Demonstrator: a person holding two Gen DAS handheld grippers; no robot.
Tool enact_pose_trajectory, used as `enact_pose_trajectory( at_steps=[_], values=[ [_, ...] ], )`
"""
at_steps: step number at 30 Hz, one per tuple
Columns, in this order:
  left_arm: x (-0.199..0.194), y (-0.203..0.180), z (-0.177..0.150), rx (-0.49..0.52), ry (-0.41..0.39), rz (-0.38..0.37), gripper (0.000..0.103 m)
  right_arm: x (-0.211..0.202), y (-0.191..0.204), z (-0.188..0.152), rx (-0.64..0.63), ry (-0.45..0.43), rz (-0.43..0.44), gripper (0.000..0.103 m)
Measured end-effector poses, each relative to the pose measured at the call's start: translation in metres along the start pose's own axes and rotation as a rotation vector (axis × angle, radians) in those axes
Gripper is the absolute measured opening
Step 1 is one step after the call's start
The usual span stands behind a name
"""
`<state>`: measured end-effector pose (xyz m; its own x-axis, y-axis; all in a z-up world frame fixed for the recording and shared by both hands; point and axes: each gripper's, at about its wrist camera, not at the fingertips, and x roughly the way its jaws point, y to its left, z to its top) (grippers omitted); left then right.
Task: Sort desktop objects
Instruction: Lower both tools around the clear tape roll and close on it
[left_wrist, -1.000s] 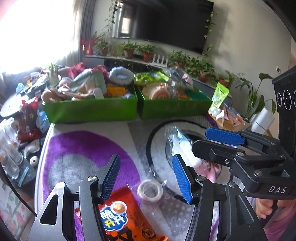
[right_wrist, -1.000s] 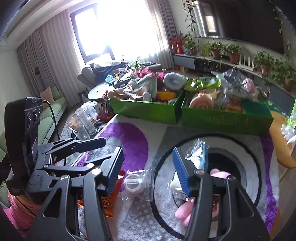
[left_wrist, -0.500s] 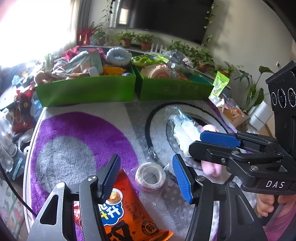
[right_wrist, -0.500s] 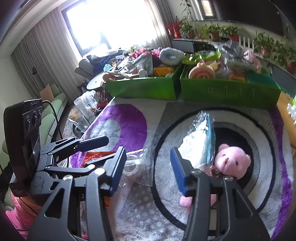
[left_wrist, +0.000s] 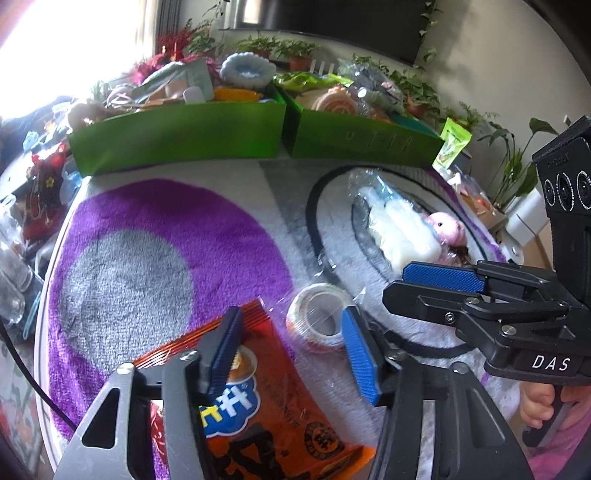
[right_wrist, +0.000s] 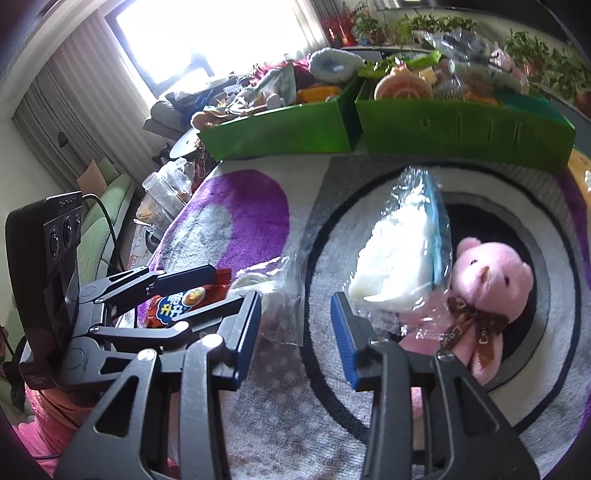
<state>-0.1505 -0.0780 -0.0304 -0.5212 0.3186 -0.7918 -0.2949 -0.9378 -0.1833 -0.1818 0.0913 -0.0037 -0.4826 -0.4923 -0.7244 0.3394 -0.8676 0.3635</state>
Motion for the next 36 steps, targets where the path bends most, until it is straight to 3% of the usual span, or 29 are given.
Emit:
enact_pose_trajectory(
  at_steps=[17,26,31,36],
  values=[
    [0.0,0.003,-0.003,0.002,0.012,-0.022,0.044,0.026,0.003,0.001,-0.002,0.054,0.0,0.041],
    [0.001,0.005,-0.002,-0.008,0.018,-0.08,0.036,0.034,-0.002,0.005,0.039,0.065,0.038,0.041],
    [0.002,0.002,-0.002,0.004,0.021,-0.085,0.033,0.039,-0.004,0.003,0.07,0.09,0.096,0.035],
    [0.003,-0.004,-0.001,0.029,0.023,-0.078,0.02,0.041,0.004,0.002,0.036,0.085,0.093,0.029]
  ],
)
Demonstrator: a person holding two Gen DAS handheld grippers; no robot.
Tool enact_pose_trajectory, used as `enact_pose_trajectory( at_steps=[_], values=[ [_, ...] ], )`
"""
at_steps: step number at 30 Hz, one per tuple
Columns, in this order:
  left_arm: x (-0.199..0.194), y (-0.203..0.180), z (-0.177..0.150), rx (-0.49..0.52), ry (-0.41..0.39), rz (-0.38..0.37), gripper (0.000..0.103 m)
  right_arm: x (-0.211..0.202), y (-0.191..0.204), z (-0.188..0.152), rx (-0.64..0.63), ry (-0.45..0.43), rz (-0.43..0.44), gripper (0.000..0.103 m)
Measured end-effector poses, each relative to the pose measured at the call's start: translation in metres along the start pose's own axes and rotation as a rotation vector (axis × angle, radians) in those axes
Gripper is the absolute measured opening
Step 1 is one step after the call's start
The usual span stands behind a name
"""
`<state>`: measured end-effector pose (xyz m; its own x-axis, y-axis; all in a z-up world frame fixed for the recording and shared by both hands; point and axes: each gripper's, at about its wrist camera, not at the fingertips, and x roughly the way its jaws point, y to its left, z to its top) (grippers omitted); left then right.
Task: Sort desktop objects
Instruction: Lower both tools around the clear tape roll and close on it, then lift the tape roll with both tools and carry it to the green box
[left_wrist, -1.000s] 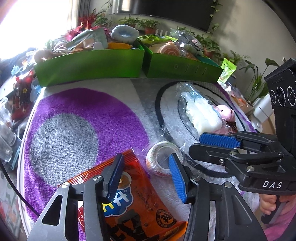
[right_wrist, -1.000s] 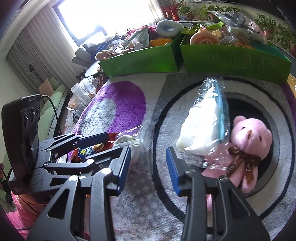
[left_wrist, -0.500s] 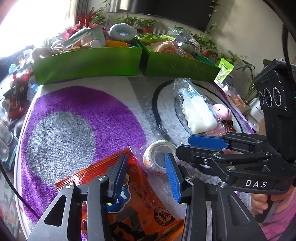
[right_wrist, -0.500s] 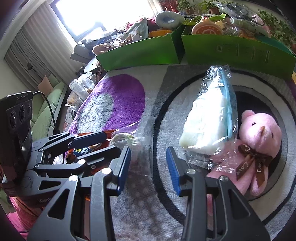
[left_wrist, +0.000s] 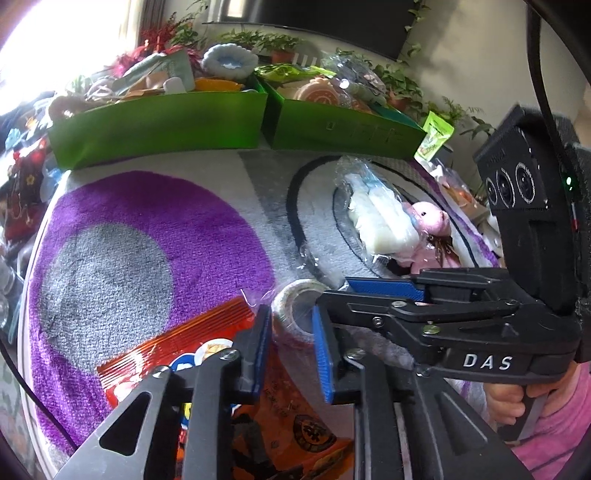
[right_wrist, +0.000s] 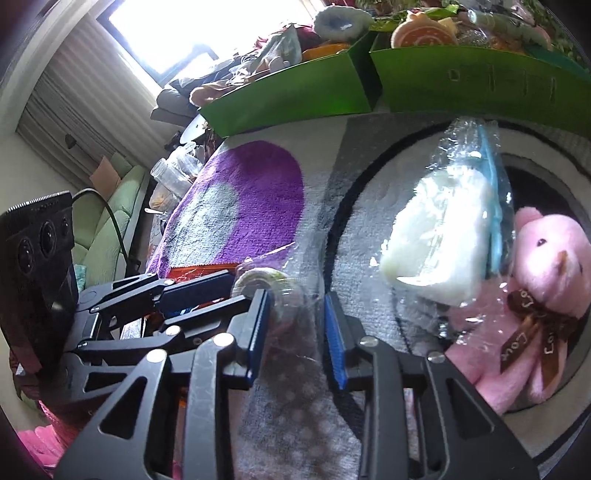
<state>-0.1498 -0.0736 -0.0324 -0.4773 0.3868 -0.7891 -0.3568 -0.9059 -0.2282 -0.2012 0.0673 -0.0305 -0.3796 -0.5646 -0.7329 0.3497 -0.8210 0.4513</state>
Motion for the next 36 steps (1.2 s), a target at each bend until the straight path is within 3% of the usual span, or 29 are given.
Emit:
enact_pose_trajectory(
  at_steps=[4,11,36],
  values=[
    [-0.001,-0.002,0.0,0.014,0.005,0.011,0.019,-0.002,0.006,-0.002,-0.026,-0.002,0.008,0.017],
    [-0.007,-0.002,0.002,-0.003,0.001,0.009,0.019,-0.006,0.009,0.001,-0.023,-0.006,0.006,0.017],
    [-0.059,-0.014,0.052,0.062,-0.168,0.057,0.018,-0.064,0.037,0.05,-0.158,-0.161,-0.014,0.017]
  ],
)
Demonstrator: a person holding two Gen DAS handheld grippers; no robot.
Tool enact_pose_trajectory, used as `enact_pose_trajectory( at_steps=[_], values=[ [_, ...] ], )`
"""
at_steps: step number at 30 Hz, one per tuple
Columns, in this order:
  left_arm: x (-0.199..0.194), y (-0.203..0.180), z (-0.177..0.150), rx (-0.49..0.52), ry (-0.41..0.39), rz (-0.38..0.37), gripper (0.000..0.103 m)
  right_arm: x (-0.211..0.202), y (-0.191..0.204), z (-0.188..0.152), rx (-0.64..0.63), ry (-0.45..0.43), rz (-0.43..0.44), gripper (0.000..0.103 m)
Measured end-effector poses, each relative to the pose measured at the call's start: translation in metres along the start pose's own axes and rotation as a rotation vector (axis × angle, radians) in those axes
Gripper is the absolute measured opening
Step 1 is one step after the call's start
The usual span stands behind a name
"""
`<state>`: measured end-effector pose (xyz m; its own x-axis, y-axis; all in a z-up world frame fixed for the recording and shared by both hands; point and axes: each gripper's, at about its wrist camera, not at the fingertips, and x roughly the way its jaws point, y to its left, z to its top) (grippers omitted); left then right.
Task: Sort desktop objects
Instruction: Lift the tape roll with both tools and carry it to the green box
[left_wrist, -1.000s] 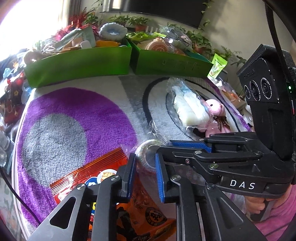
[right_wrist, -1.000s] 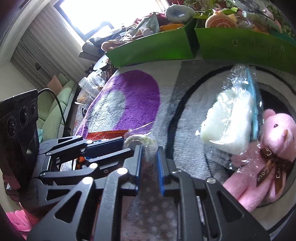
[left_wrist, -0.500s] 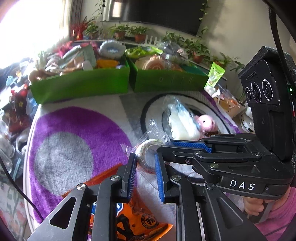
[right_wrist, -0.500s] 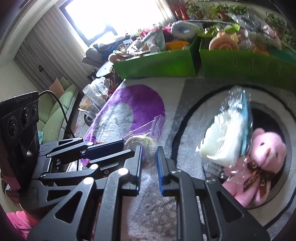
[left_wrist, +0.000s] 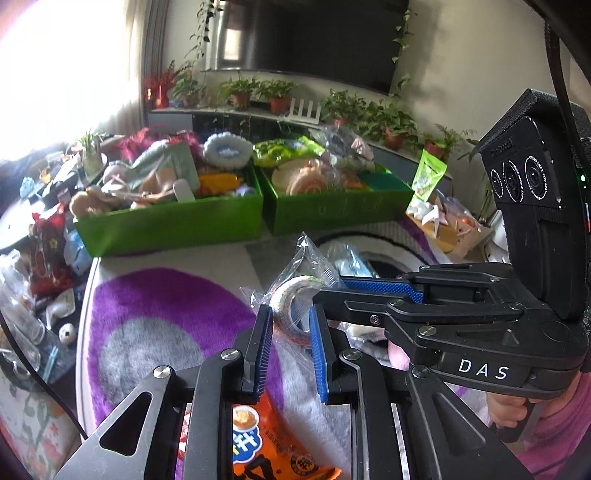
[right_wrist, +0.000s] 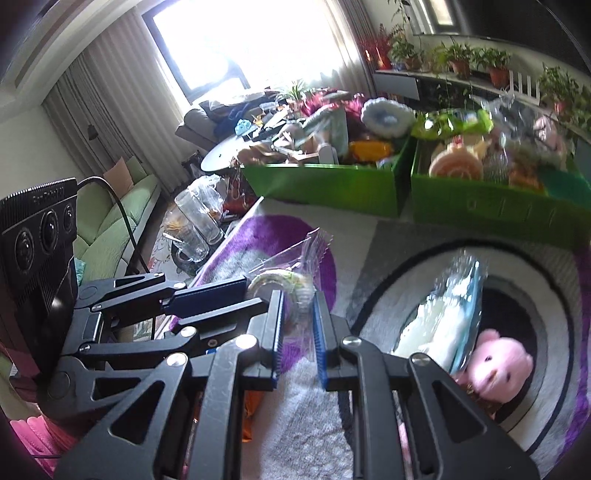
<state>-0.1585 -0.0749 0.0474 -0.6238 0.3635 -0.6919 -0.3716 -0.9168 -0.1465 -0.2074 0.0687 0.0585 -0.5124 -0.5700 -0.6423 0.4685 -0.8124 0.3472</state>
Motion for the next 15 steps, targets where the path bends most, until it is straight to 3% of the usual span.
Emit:
enact_pose_trajectory(
  at_steps=[15],
  values=[
    [0.007,0.009,0.03,0.01,-0.033,0.01,0.018,0.003,-0.006,0.03,-0.02,-0.037,-0.008,0.017]
  ],
)
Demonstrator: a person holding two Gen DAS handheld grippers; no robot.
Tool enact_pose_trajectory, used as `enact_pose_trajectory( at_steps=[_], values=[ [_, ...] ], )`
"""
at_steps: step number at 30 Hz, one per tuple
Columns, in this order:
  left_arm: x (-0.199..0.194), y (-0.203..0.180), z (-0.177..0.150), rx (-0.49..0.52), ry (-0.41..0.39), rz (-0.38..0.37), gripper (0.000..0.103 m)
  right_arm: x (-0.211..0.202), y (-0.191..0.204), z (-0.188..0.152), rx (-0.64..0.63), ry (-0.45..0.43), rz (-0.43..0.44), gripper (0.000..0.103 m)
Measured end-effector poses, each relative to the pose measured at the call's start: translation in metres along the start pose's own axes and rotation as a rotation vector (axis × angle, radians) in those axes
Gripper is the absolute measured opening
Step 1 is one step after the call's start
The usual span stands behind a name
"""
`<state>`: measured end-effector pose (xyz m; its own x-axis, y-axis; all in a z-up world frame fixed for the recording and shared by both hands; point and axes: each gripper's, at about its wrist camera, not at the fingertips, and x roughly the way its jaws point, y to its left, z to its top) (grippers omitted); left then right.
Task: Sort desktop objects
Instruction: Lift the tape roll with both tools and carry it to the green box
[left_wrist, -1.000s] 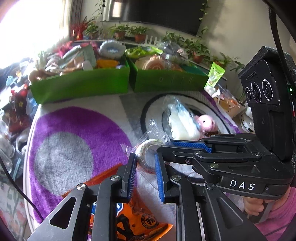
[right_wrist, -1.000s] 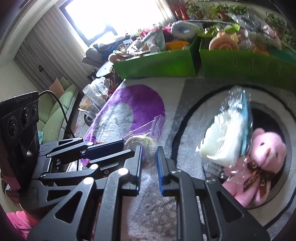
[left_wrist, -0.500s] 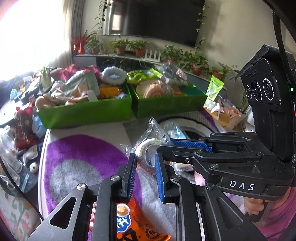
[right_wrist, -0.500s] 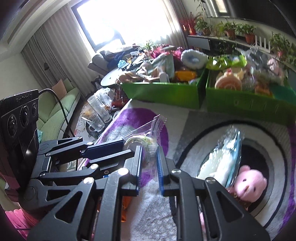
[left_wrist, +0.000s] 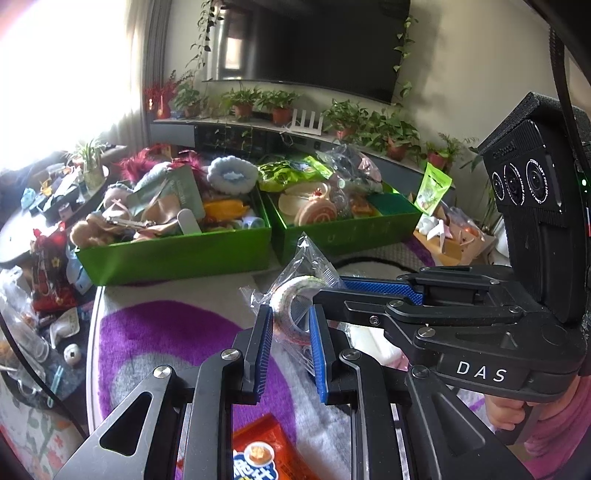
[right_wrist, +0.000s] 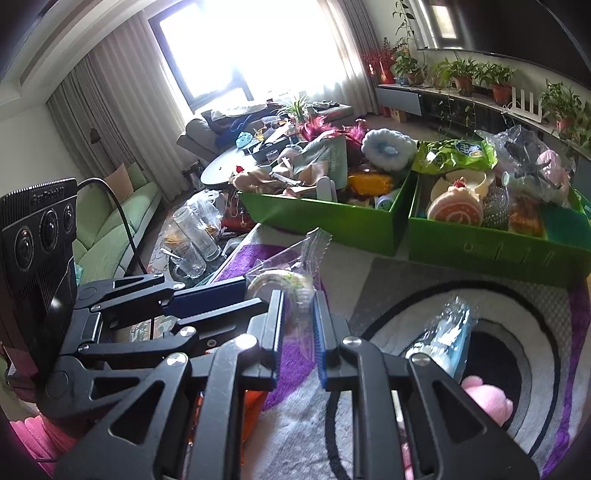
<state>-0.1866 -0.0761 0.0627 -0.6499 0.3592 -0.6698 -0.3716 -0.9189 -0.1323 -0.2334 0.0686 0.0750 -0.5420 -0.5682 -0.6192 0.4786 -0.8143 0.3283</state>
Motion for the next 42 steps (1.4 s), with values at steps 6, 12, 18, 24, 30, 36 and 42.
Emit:
enact_pose_trajectory(
  at_steps=[6,12,18,24,30,36,42],
  values=[
    [0.002,0.002,0.012,0.011,-0.016,0.005,0.017,0.002,-0.005,0.012,0.005,-0.016,-0.002,0.017],
    [0.005,0.007,0.027,0.027,-0.036,0.007,0.017,0.002,-0.008,0.025,0.005,-0.041,-0.003,0.017],
    [0.006,0.011,0.043,0.037,-0.062,0.008,0.017,0.003,-0.011,0.041,0.002,-0.067,-0.008,0.017],
    [0.009,0.016,0.064,0.061,-0.076,0.031,0.017,0.006,-0.015,0.06,-0.001,-0.084,0.001,0.017],
    [0.014,0.025,0.082,0.067,-0.098,0.033,0.017,0.011,-0.02,0.081,-0.002,-0.112,0.006,0.017],
    [0.025,0.037,0.096,0.049,-0.104,0.022,0.017,0.021,-0.026,0.095,-0.003,-0.118,-0.004,0.017],
    [0.037,0.047,0.103,0.032,-0.098,0.019,0.017,0.035,-0.035,0.104,0.011,-0.111,0.0,0.016]
  ],
)
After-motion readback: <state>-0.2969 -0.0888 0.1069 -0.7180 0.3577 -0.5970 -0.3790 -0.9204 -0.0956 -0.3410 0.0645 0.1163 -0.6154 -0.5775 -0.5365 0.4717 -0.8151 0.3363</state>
